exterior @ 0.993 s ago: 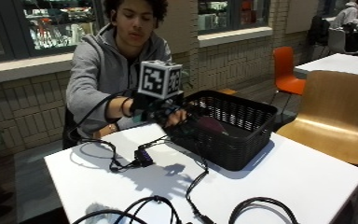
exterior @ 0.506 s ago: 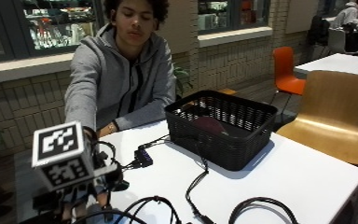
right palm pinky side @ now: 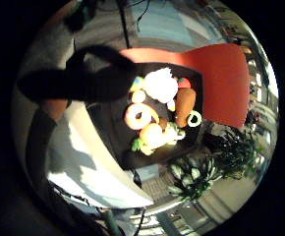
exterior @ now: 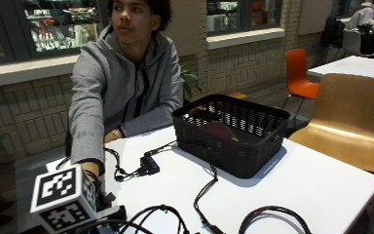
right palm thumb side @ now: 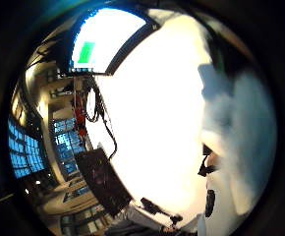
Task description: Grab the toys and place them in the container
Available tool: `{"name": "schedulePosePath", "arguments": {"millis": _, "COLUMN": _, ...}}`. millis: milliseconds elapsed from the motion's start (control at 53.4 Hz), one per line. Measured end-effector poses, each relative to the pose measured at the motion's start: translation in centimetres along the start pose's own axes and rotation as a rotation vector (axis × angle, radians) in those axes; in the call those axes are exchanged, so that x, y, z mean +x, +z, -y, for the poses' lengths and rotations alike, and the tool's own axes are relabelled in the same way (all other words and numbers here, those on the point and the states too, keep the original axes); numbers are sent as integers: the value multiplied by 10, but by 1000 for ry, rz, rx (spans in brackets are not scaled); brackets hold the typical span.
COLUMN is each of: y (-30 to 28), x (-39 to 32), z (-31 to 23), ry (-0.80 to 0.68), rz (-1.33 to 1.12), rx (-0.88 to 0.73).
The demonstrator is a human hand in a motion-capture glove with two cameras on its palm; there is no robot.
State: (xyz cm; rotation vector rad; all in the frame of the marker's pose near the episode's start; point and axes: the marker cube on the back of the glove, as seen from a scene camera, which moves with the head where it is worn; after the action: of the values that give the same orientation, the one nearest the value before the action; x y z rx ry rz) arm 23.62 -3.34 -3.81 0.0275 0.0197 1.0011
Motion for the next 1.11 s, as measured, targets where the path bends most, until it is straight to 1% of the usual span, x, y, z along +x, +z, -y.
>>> {"name": "schedulePosePath", "arguments": {"millis": 94, "y": -3, "x": -1, "z": -6, "ry": -28, "rz": -170, "rx": 113}}
{"name": "schedulePosePath", "arguments": {"millis": 150, "y": -8, "x": -4, "z": -10, "ry": -59, "rz": -223, "rx": 156}}
{"name": "schedulePosePath", "arguments": {"millis": 244, "y": -20, "x": -14, "z": -20, "ry": -117, "rz": -203, "rx": 212}}
{"name": "schedulePosePath", "arguments": {"millis": 300, "y": -32, "x": -24, "z": -27, "ry": -177, "rz": -172, "rx": 246}}
{"name": "schedulePosePath", "arguments": {"millis": 394, "y": -67, "x": -60, "z": -52, "ry": -358, "rz": -135, "rx": 231}}
{"name": "schedulePosePath", "arguments": {"millis": 487, "y": -92, "x": -114, "z": -102, "ry": -515, "rz": -81, "rx": 216}}
{"name": "schedulePosePath", "arguments": {"millis": 618, "y": -101, "x": -199, "z": -190, "ry": -816, "rz": -151, "rx": 365}}
{"name": "schedulePosePath", "arguments": {"millis": 693, "y": -104, "x": -241, "z": -229, "ry": -1004, "rz": -184, "rx": 355}}
{"name": "schedulePosePath", "arguments": {"millis": 768, "y": -103, "x": -283, "z": -260, "ry": -1131, "rz": -148, "rx": 322}}
{"name": "schedulePosePath", "arguments": {"millis": 825, "y": -99, "x": -309, "z": -274, "ry": -1232, "rz": -168, "rx": 317}}
{"name": "schedulePosePath", "arguments": {"millis": 862, "y": -95, "x": -325, "z": -285, "ry": -1251, "rz": -159, "rx": 302}}
{"name": "schedulePosePath", "arguments": {"millis": 918, "y": -86, "x": -352, "z": -302, "ry": -1217, "rz": -101, "rx": 260}}
{"name": "schedulePosePath", "arguments": {"millis": 1012, "y": -69, "x": -388, "z": -316, "ry": -1203, "rz": -136, "rx": 269}}
{"name": "schedulePosePath", "arguments": {"millis": 1106, "y": -48, "x": -414, "z": -329, "ry": -1261, "rz": -186, "rx": 223}}
